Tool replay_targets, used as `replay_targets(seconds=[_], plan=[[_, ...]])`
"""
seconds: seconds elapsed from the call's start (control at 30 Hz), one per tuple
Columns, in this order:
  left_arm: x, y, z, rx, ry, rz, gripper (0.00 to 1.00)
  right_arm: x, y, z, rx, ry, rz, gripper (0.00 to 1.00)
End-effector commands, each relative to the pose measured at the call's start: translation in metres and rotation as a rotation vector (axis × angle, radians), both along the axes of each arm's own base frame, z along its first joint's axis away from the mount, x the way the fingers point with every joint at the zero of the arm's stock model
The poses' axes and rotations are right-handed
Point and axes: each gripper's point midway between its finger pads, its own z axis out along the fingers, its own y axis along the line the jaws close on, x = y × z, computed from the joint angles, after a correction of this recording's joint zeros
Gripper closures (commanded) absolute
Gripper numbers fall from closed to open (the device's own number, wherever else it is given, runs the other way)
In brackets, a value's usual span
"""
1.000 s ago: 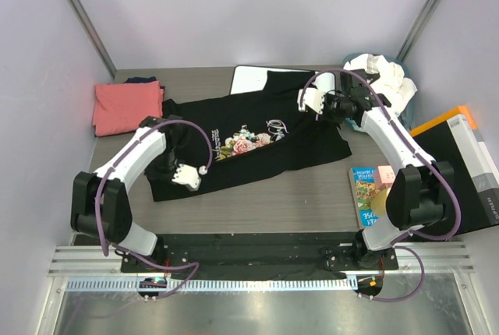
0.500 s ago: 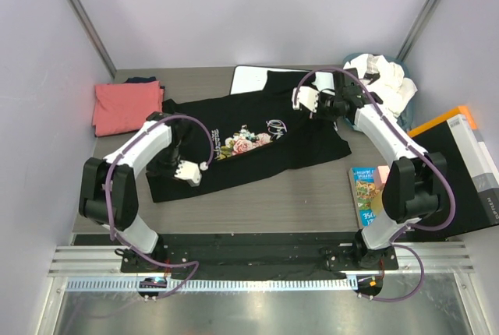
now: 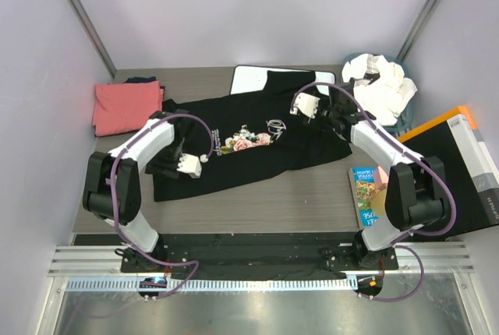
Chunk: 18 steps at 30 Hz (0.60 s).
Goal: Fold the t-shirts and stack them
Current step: Fold the flattened tshirt in 1/3 of the way
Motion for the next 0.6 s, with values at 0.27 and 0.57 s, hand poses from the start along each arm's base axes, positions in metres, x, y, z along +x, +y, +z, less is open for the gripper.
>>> replay_targets(seconds=[0.27,0.57], plan=[[0.037,-0.016,0.023,-0.127,-0.158,-0.074,0.46,-0.07,-0.017,-0.006,-0.099,0.135,0.137,0.42],[0.047,-0.036,-0.003,-0.236,-0.088,-0.073,0.47,-0.065,-0.01,-0.018,-0.073,0.175,0.153,0.45]])
